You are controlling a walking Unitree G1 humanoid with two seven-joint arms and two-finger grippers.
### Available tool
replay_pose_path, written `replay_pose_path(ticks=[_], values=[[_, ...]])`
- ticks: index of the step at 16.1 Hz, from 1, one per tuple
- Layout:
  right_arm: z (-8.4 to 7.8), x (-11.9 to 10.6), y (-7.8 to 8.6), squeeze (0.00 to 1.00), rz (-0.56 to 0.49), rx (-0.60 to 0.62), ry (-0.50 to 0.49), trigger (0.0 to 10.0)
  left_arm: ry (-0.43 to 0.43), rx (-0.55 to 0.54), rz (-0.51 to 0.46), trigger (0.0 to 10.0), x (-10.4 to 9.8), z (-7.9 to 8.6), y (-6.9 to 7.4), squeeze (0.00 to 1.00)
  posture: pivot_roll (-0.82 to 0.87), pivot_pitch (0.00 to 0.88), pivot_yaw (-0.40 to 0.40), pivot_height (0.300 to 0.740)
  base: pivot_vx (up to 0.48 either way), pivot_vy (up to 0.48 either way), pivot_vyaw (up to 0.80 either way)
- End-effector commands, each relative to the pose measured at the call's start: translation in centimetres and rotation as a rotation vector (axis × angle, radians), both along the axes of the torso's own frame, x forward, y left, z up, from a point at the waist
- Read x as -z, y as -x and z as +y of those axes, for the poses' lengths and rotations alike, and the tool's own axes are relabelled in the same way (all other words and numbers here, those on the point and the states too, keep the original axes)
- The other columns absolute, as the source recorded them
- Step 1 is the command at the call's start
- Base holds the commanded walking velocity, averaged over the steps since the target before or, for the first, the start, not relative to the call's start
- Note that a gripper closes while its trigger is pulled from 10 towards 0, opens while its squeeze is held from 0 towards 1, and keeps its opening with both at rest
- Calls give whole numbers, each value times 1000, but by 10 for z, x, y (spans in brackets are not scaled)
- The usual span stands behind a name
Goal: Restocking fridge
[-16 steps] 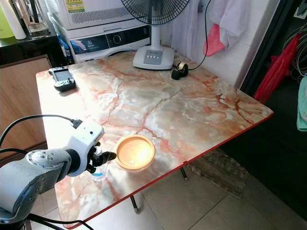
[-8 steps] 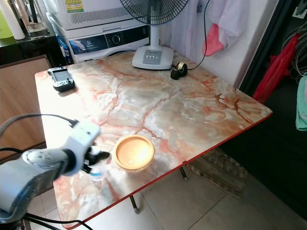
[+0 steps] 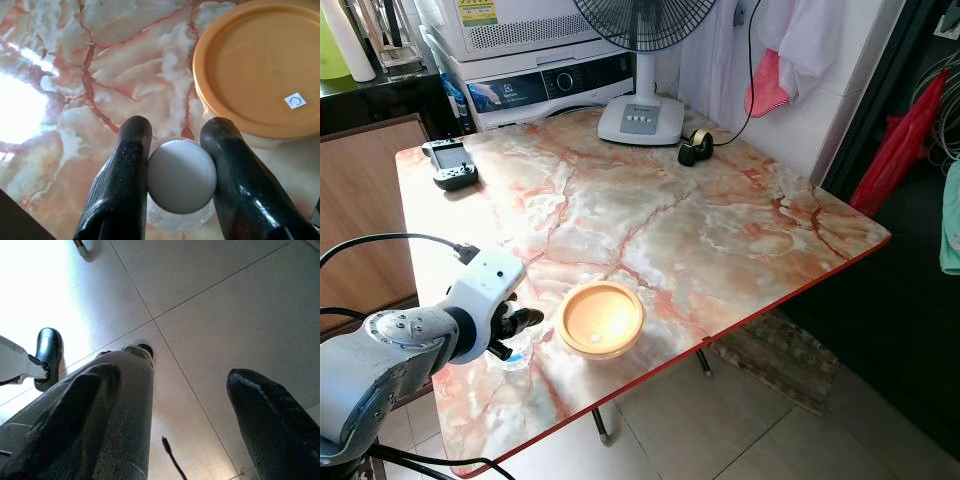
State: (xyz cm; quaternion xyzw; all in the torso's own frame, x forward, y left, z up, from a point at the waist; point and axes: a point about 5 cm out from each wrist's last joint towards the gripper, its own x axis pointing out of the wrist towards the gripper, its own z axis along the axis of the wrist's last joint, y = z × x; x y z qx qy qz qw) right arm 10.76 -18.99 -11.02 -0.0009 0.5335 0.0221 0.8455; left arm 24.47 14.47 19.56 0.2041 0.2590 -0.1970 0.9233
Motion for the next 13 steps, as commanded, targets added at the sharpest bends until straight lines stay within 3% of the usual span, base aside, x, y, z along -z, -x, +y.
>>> replay_pose_path(ticks=[1,4,7,8,10,13], values=[[5,3,9,0,38,-17,-17,10000,-5,2,-40,0,-6,0,-1,0,224,0,-19,740,0,0,0],[5,3,9,0,39,-20,-17,10000,-17,-48,-95,0,-11,7,-6,0,227,1,-21,740,0,0,0],[5,3,10,0,40,-22,-19,10000,-146,-266,-242,0,-23,49,-19,0,233,1,-21,740,0,0,0],[6,3,10,0,41,-23,-20,10000,-203,-376,-272,471,-20,75,-20,0,227,0,-16,740,0,0,0],[6,4,11,0,42,-20,-22,10000,-282,-538,-283,10000,-6,116,-15,0,225,0,-11,740,0,0,0],[6,4,11,0,42,-20,-22,10000,-270,-594,-286,10000,8,130,-11,0,225,0,-11,740,0,0,0]])
